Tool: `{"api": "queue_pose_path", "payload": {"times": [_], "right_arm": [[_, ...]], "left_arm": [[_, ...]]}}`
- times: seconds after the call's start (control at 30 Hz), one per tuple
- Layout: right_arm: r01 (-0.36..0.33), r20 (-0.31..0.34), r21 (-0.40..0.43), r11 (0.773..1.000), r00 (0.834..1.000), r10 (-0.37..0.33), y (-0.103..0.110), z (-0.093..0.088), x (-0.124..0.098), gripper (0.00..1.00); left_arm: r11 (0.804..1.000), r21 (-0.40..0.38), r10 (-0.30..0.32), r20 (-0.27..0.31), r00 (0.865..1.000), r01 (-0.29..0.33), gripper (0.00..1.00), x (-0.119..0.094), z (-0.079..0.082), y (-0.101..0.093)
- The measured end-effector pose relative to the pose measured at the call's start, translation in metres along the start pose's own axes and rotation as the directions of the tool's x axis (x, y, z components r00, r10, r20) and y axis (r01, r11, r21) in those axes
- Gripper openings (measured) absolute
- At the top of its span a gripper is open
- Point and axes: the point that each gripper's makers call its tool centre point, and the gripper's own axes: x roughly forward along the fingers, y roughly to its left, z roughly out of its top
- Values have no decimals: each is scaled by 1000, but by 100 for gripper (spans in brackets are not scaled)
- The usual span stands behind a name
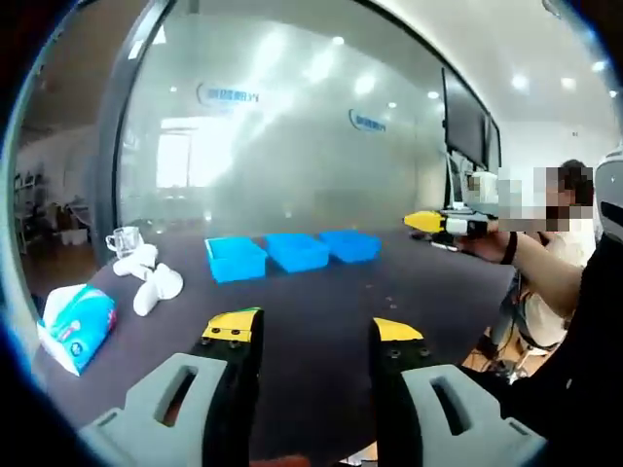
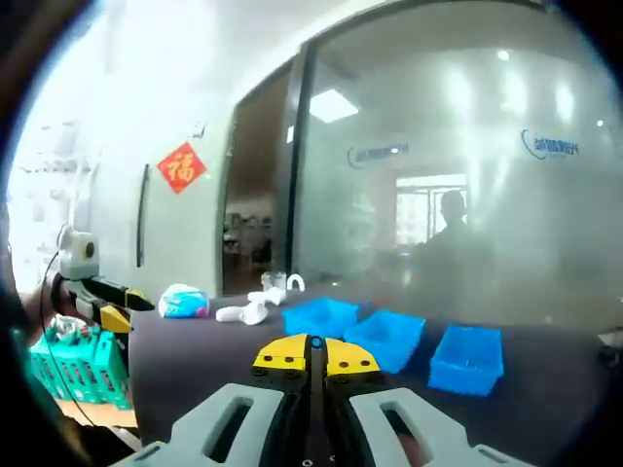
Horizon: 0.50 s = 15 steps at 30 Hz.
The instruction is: Sort the screws, nuts, and washers into the corresponding bins
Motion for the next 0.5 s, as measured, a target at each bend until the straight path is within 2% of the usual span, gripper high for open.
{"api": "queue_pose_path", "payload": {"times": [0.2,0.5], "right_arm": [[15,25,11,1000,1000,-15,-12,10,19,2],[49,26,12,999,998,-49,-40,21,78,2]], "left_arm": [[1000,2,1,9,1000,-1,41,-3,2,-1],[1000,2,15,24,1000,-15,41,-7,7,1]]}}
